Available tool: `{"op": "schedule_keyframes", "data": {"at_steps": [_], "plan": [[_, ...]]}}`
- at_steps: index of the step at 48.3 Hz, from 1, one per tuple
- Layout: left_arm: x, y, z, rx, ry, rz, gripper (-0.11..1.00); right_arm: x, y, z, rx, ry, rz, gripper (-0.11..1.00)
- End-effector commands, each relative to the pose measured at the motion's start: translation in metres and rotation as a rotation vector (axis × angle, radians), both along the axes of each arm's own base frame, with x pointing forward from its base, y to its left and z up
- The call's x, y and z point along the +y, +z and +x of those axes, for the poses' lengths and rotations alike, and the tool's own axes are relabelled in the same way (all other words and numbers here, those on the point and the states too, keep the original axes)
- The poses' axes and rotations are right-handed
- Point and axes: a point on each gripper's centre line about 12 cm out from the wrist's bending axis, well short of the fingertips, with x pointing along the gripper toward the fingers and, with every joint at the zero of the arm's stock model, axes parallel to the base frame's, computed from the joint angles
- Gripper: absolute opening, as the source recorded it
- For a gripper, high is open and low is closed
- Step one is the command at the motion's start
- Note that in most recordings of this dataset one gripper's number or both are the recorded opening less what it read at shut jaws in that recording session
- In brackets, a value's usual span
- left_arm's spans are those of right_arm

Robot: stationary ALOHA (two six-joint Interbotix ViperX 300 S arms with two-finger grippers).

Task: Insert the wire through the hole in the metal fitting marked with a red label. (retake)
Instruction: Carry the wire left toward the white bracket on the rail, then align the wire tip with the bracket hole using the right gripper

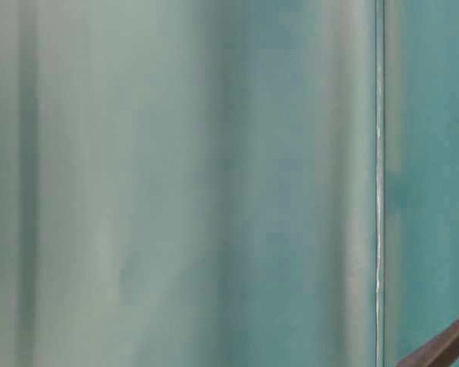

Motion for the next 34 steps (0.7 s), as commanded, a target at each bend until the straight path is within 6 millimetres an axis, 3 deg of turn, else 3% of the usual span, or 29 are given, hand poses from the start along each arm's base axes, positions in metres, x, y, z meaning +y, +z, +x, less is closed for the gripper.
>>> {"op": "schedule_keyframes", "data": {"at_steps": [1, 11, 34], "plan": [[-0.004, 0.006, 0.005, -0.030, -0.009, -0.007, 0.63, 0.004, 0.004, 0.006, -0.026, -0.002, 0.008, 0.02], [-0.014, 0.001, 0.005, -0.045, -0.035, -0.009, 0.63, 0.005, 0.001, 0.010, -0.040, -0.009, -0.005, 0.02], [-0.014, -0.011, 0.008, -0.070, -0.034, -0.010, 0.63, 0.010, -0.001, 0.014, -0.073, -0.005, -0.019, 0.02]]}}
